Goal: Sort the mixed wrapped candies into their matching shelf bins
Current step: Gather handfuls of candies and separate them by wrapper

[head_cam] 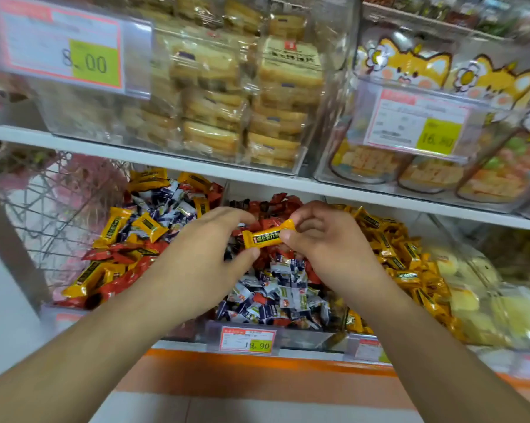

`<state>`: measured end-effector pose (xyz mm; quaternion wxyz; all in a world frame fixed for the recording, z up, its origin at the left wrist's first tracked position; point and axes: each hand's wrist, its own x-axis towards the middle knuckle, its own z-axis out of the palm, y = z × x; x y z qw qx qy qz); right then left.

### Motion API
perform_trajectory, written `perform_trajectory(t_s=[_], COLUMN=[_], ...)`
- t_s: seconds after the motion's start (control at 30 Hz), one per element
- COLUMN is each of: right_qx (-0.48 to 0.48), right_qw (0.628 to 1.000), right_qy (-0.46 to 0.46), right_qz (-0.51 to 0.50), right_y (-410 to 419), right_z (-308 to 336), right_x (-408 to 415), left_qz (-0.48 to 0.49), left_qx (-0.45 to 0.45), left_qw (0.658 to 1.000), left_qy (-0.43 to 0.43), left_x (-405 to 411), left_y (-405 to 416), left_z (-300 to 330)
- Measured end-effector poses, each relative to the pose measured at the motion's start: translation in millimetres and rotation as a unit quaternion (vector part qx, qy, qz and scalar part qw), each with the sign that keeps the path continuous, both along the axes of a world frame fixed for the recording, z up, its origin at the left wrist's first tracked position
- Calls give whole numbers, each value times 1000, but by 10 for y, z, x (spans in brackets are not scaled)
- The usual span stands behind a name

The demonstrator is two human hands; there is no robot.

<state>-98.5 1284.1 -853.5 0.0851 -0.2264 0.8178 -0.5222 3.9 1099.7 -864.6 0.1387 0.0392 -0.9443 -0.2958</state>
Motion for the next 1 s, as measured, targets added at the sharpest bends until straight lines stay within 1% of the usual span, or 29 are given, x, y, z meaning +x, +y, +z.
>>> perform_trajectory(t_s=[0.07,0.1,0.13,0.2,0.27,0.33,0.4,0.47,0.5,0.57,0.6,0.63,0.73,0.77,0.87,0.93,1.0], right_qx=[-50,-48,-29,51,129,171,201,212,223,275,299,308,297,289,270,281,315], right_qw=[998,998,999,994,972,957,951,951,943,913,904,902,914,921,936,927,904], right_qy=[-49,-45,-20,75,176,223,232,216,215,222,215,208,225,230,224,215,238], right_qz=[3,9,21,58,84,75,26,-67,-123,-203,-219,-219,-158,-120,37,122,161], right_y=[98,150,210,345,459,572,715,914,1015,1158,1181,1169,973,871,531,323,152], right_z=[46,62,68,79,87,84,107,122,118,96,85,80,71,67,-53,-182,-306], right_x=[100,136,159,190,208,204,142,2,-87,-238,-272,-280,-198,-146,-19,7,-5], left_qz=[-1,3,8,0,-30,-51,-49,-32,-27,-28,-28,-25,-10,-7,-17,-32,-46], left_qx=[111,166,206,252,274,279,241,133,70,-39,-76,-98,-143,-153,-148,-150,-156], left_qw=[994,986,978,968,960,958,968,990,997,998,996,994,989,988,985,984,984], left_qy=[-5,-5,-7,-21,-40,-54,-51,-31,-24,-27,-34,-38,-29,-36,-82,-88,-67], left_x=[-3,-6,-13,-21,-32,-30,-33,-30,-21,-24,-32,-41,-74,-82,-93,-104,-111], left_y=[138,197,242,322,388,451,476,453,421,316,251,181,-18,-63,-122,-125,-115], left_z=[55,72,77,84,92,107,95,80,72,33,10,-12,-76,-99,-179,-244,-271])
